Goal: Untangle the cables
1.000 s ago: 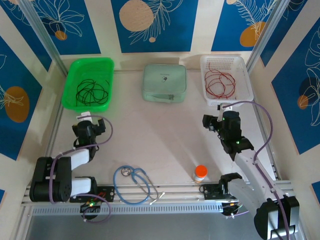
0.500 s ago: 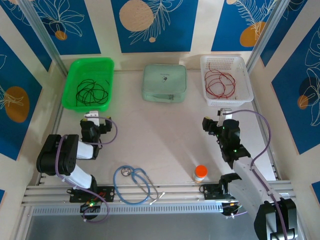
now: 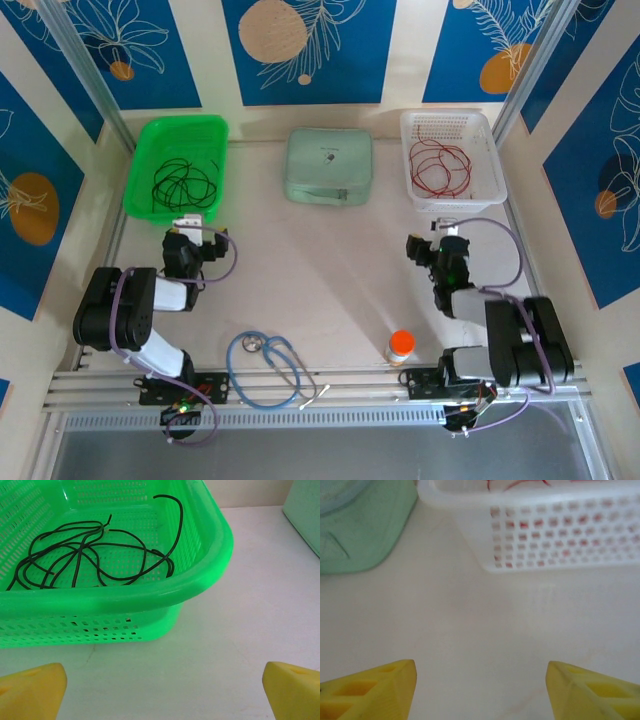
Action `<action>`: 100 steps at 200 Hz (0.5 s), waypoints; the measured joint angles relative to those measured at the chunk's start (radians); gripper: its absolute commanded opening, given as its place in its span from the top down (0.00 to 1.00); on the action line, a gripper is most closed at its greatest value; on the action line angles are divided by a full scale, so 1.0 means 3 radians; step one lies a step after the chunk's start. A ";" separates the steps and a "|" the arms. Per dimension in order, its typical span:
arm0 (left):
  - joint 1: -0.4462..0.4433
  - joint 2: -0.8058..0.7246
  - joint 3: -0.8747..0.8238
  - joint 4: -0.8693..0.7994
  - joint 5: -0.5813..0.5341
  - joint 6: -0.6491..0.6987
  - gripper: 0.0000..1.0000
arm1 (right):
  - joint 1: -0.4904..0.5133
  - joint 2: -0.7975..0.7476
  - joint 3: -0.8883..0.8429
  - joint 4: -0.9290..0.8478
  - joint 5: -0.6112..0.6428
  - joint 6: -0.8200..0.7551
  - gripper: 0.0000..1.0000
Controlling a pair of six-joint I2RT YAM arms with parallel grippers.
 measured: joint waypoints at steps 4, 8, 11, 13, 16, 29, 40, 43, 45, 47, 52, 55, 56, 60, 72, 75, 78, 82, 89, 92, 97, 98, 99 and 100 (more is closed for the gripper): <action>0.0000 0.0000 0.0003 -0.0006 0.0004 0.0001 0.00 | -0.0019 0.0104 0.0055 0.0081 -0.0057 -0.0005 0.32; 0.0000 0.0000 0.0004 -0.0013 0.0008 0.0008 0.00 | -0.0037 0.0214 0.0113 0.0156 -0.0090 -0.0022 0.31; 0.0000 0.0000 0.0005 -0.0019 0.0013 0.0009 0.00 | -0.0053 0.0317 0.0158 0.0248 -0.0137 -0.0027 0.31; 0.0000 0.0000 0.0006 -0.0020 0.0013 0.0011 0.00 | -0.0065 0.0370 0.0184 0.0284 -0.0151 -0.0028 0.31; 0.0000 0.0000 0.0006 -0.0023 0.0017 0.0015 0.00 | -0.0079 0.0422 0.0228 0.0266 -0.0181 -0.0037 0.31; 0.0000 0.0000 0.0008 -0.0043 0.0025 0.0024 0.00 | -0.0151 0.0534 0.0326 0.0203 -0.0338 -0.0037 0.21; 0.0000 0.0000 0.0009 -0.0048 0.0038 0.0032 0.00 | -0.0210 0.0544 0.0342 0.0228 -0.0472 -0.0065 0.11; 0.0000 0.0000 0.0009 -0.0050 0.0038 0.0032 0.00 | -0.0219 0.0542 0.0343 0.0224 -0.0488 -0.0055 0.10; 0.0000 0.0000 0.0009 -0.0050 0.0041 0.0032 0.00 | -0.0223 0.0542 0.0345 0.0225 -0.0500 -0.0071 0.09; 0.0000 0.0000 0.0009 -0.0050 0.0043 0.0032 0.00 | -0.0229 0.0542 0.0345 0.0230 -0.0518 -0.0071 0.09; 0.0000 0.0000 0.0010 -0.0048 0.0050 0.0033 0.00 | -0.0243 0.0542 0.0345 0.0240 -0.0540 -0.0079 0.07; 0.0000 0.0000 0.0010 -0.0050 0.0050 0.0033 0.00 | -0.0248 0.0542 0.0345 0.0240 -0.0565 -0.0069 0.01; 0.0000 0.0000 0.0010 -0.0051 0.0050 0.0033 0.00 | -0.0252 0.0542 0.0346 0.0238 -0.0566 -0.0067 0.00; 0.0000 0.0000 0.0011 -0.0052 0.0051 0.0033 0.00 | -0.0252 0.0542 0.0346 0.0238 -0.0586 -0.0076 0.01; 0.0000 0.0000 0.0011 -0.0055 0.0051 0.0033 0.00 | -0.0244 0.0542 0.0346 0.0239 -0.0615 -0.0080 0.01; 0.0000 0.0000 0.0011 -0.0056 0.0051 0.0033 0.00 | -0.0239 0.0542 0.0346 0.0239 -0.0628 -0.0088 0.01; 0.0000 0.0000 0.0011 -0.0056 0.0051 0.0033 0.00 | -0.0235 0.0542 0.0346 0.0239 -0.0628 -0.0086 0.01; 0.0000 0.0000 0.0011 -0.0056 0.0051 0.0033 0.00 | -0.0225 0.0542 0.0346 0.0240 -0.0633 -0.0089 0.01; 0.0000 0.0000 0.0011 -0.0056 0.0051 0.0033 0.00 | -0.0216 0.0542 0.0346 0.0239 -0.0633 -0.0094 0.01; 0.0000 0.0000 0.0011 -0.0056 0.0051 0.0033 0.00 | -0.0209 0.0542 0.0346 0.0239 -0.0631 -0.0099 0.01; 0.0000 0.0000 0.0011 -0.0056 0.0051 0.0033 0.00 | -0.0202 0.0542 0.0346 0.0239 -0.0632 -0.0100 0.01; 0.0000 0.0000 0.0011 -0.0056 0.0051 0.0033 0.00 | -0.0201 0.0542 0.0346 0.0239 -0.0632 -0.0100 0.01; 0.0000 0.0000 0.0011 -0.0056 0.0051 0.0033 0.00 | -0.0201 0.0542 0.0346 0.0240 -0.0632 -0.0102 0.01; 0.0000 0.0000 0.0011 -0.0056 0.0051 0.0033 0.00 | -0.0200 0.0542 0.0346 0.0239 -0.0632 -0.0102 0.01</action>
